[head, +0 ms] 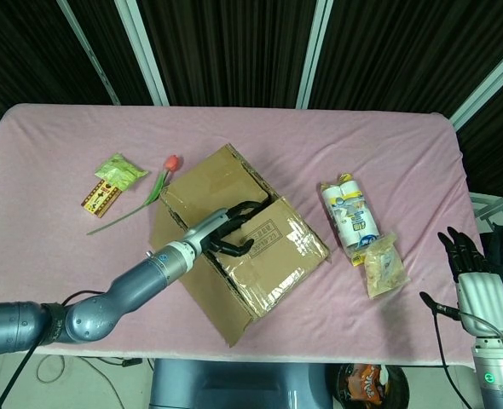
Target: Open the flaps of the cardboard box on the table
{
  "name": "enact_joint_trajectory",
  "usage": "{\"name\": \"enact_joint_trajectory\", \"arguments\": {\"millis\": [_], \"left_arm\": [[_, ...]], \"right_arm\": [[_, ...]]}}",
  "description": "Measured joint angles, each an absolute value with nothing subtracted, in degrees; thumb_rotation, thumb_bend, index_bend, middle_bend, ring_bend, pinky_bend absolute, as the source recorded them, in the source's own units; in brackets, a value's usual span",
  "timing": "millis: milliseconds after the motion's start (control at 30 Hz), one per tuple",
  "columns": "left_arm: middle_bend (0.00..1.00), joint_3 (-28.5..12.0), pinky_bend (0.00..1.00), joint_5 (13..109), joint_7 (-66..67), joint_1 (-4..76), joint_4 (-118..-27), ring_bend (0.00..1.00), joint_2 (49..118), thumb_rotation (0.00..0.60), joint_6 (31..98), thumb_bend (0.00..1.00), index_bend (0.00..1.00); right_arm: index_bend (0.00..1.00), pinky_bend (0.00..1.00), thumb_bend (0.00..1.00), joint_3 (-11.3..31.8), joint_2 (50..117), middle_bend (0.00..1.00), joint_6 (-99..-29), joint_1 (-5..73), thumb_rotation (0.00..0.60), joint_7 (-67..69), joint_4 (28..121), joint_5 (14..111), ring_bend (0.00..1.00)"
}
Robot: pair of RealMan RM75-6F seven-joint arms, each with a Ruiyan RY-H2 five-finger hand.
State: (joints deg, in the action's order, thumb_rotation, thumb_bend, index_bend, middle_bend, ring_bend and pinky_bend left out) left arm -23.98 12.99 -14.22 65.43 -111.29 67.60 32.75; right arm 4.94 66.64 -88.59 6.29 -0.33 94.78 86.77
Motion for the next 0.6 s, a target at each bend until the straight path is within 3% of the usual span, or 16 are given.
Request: {"name": "enact_joint_trajectory", "arguments": {"millis": [367, 600], "left_arm": [[0.28, -30.7, 0.34, 28.5, -20.9, 58.6, -117.3, 0.23, 67.9, 0.6, 33.1, 0.48, 0.08], [0.28, -32.4, 0.33, 32.5, -23.8, 58.3, -119.9, 0.23, 68.9, 0.6, 31.5, 0.48, 0.08]], "right_arm": [[0.0, 0.21, 0.21, 5.5, 66.3, 0.0, -88.1, 6.2, 0.6, 0.3, 95.4, 86.1, 0.0], [0.0, 0.21, 0.21, 5.6, 66.2, 0.0, -87.9, 6.1, 0.6, 0.3, 95.5, 86.2, 0.0]]}}
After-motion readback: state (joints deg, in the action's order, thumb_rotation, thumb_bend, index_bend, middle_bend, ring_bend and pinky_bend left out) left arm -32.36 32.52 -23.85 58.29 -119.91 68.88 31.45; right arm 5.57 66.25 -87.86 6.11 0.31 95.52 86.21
